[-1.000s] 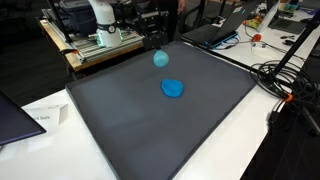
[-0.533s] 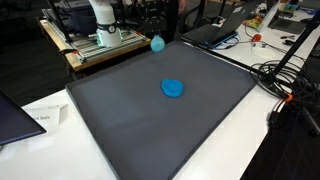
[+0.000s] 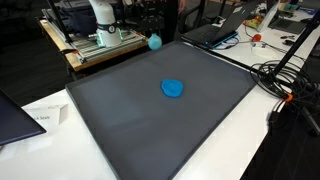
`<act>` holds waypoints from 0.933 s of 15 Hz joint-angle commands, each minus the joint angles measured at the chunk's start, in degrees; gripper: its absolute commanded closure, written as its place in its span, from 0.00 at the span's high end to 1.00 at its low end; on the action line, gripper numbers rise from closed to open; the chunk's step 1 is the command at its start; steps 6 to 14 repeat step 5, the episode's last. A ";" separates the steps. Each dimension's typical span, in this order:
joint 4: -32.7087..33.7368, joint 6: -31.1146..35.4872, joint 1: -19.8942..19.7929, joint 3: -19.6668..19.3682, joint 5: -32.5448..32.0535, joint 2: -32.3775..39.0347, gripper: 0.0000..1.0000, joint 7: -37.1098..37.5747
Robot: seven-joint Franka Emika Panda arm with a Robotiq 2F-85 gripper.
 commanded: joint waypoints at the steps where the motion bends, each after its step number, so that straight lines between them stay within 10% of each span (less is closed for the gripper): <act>1: -0.22 0.61 -1.04 0.82 0.30 0.48 0.22 -4.02; 14: -0.10 0.63 -1.19 0.62 0.30 1.05 0.22 -7.55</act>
